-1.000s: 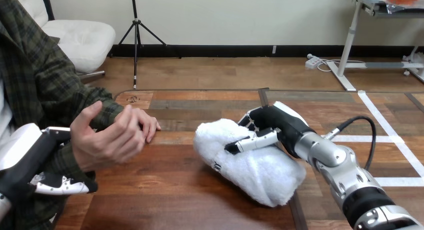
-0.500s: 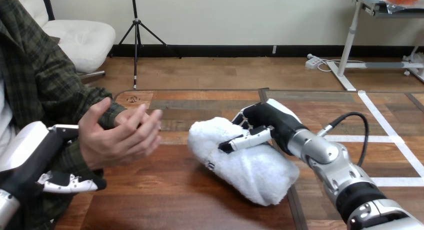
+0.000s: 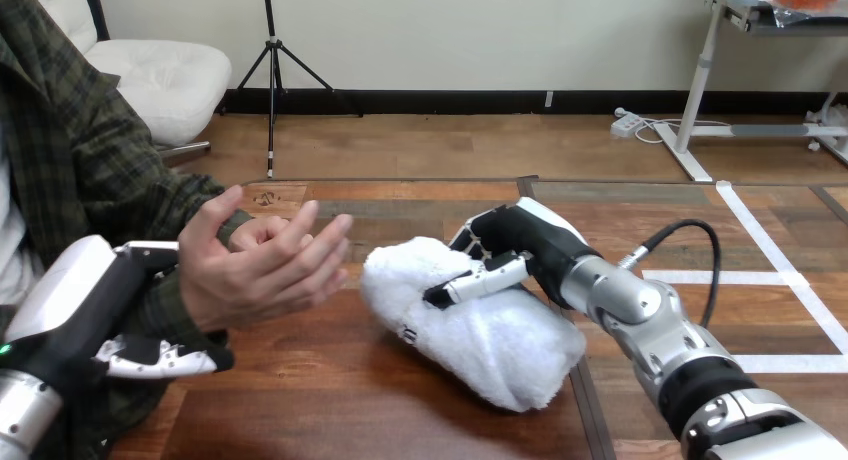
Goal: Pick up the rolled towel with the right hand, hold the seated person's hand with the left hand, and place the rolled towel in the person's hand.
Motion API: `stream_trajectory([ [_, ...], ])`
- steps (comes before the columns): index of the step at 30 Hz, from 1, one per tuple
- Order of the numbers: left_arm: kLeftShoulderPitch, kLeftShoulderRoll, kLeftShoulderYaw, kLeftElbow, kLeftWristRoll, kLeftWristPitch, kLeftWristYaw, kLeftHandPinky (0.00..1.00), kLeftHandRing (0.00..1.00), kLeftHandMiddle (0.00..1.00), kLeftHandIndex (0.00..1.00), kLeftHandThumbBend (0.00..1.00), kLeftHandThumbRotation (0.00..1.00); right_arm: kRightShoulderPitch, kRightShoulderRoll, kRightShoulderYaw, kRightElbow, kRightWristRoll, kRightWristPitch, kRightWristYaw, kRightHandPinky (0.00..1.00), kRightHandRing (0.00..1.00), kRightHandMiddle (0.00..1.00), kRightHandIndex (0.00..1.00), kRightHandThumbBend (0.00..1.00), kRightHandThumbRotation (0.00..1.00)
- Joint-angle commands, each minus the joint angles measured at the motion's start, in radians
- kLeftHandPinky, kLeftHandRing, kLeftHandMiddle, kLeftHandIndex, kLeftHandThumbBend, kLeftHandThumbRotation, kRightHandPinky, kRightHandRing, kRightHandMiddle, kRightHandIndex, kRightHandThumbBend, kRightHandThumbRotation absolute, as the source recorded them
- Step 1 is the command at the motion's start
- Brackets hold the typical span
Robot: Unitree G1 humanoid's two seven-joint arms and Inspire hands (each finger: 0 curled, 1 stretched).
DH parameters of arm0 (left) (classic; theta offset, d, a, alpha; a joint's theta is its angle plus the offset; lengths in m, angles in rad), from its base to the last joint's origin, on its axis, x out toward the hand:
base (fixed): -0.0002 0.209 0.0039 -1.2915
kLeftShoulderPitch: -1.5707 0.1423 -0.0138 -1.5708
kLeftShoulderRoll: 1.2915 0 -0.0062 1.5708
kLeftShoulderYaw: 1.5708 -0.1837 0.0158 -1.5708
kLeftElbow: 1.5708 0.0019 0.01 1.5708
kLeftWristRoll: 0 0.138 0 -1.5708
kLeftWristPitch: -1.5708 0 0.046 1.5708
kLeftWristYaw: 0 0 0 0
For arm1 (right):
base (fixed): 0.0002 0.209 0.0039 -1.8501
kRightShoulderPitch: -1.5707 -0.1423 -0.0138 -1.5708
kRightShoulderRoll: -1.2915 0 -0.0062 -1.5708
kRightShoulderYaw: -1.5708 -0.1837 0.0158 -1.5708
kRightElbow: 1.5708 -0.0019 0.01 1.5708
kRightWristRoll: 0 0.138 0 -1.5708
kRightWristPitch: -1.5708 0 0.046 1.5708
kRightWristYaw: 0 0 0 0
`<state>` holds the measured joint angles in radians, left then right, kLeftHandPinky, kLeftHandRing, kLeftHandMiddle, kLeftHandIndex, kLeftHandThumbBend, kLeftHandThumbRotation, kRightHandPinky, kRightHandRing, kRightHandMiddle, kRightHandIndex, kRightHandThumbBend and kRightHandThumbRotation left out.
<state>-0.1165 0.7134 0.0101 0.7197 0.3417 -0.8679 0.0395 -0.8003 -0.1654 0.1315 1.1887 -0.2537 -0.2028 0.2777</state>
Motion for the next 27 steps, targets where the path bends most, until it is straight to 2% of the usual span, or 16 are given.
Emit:
stream_trajectory([
  [1, -0.013, -0.085, -0.047, -0.100, 0.012, -0.007, -0.003, 0.34, 0.40, 0.48, 0.49, 0.84, 0.15, -0.158, 0.018, -0.002, -0.008, 0.004, -0.043, -0.026, 0.25, 0.30, 0.37, 0.39, 0.86, 0.00],
  [27, -0.009, -0.141, -0.054, -0.138, 0.054, 0.026, 0.015, 0.35, 0.41, 0.48, 0.48, 0.84, 0.12, -0.189, 0.041, 0.019, -0.006, -0.004, -0.099, -0.005, 0.25, 0.29, 0.35, 0.40, 0.85, 0.00],
])
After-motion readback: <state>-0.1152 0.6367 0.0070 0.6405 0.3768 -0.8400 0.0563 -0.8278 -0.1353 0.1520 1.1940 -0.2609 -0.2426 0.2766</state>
